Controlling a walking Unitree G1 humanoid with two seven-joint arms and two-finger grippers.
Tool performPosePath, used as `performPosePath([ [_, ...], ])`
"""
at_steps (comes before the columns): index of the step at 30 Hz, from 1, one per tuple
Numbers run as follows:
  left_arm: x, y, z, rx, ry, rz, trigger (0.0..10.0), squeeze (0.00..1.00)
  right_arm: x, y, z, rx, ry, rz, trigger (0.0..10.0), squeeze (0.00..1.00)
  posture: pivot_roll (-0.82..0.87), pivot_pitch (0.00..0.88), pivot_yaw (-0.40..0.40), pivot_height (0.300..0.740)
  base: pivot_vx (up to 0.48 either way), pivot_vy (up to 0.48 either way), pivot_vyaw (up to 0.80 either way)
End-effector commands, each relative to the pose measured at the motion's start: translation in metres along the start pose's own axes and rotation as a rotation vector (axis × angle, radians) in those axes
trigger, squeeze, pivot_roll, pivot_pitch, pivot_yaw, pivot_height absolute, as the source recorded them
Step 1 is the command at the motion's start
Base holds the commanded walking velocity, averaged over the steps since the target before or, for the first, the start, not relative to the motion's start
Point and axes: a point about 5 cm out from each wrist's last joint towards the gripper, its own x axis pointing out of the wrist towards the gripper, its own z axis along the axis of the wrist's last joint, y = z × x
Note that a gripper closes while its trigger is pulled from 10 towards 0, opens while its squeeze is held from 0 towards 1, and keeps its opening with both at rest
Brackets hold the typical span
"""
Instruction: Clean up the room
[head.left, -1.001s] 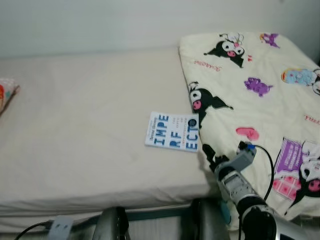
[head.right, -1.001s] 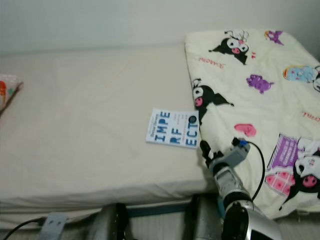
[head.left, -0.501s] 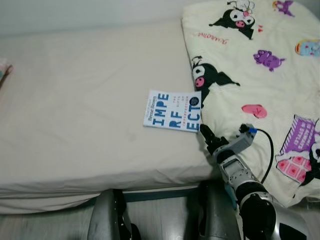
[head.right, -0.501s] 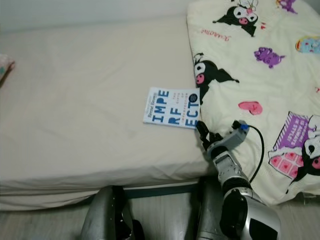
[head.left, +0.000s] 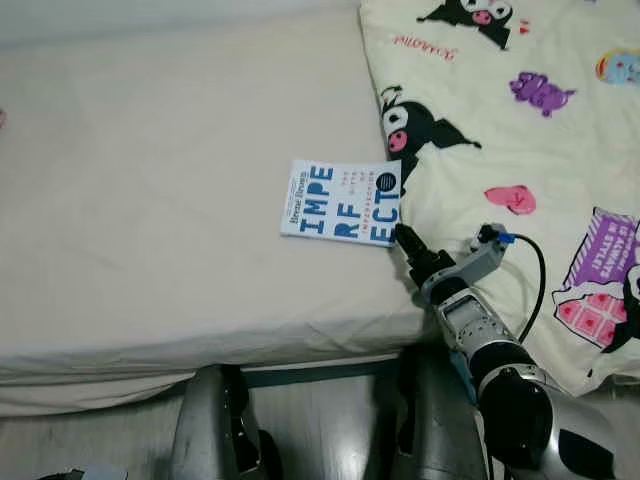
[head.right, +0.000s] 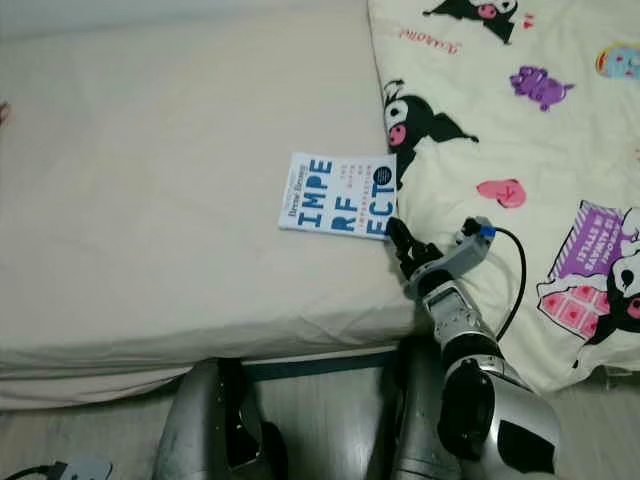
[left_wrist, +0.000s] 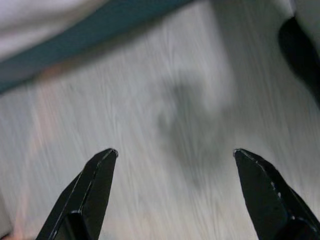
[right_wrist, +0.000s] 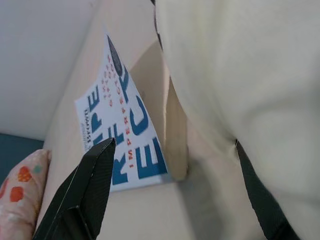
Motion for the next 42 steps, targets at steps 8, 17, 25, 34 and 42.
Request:
performPosePath([
  [8,-0.021,0.002,-0.025,0.014,0.051,-0.017,10.0,0.0,0.014,0.026,0.005,0.079,0.001,0.157,10.0,0.0,0.22,0.493,0.078,0.481,0.0,0.0,0.0],
  [17,-0.026,-0.002,-0.029,0.012,0.054,-0.028,10.0,0.0,0.017,0.027,0.004,0.055,0.024,0.104,10.0,0.0,0.22,0.508,0.074,0.481,0.0,0.0,0.0],
  [25,-0.027,-0.001,-0.029,0.01,0.055,-0.027,10.0,0.0,0.018,0.031,0.007,0.053,0.011,0.134,0.0,0.0,0.23,0.511,0.072,0.481,0.0,0.0,0.0],
  [34,-0.025,-0.004,-0.028,0.004,0.058,-0.026,10.0,0.0,0.02,0.037,0.012,0.019,0.042,0.213,0.0,0.0,0.22,0.499,0.058,0.481,0.0,0.0,0.0],
  [42,-0.014,-0.005,-0.018,-0.026,0.043,0.007,10.0,0.0,0.018,0.041,0.009,-0.021,0.075,0.284,0.0,0.0,0.19,0.443,0.033,0.481,0.0,0.0,0.0],
])
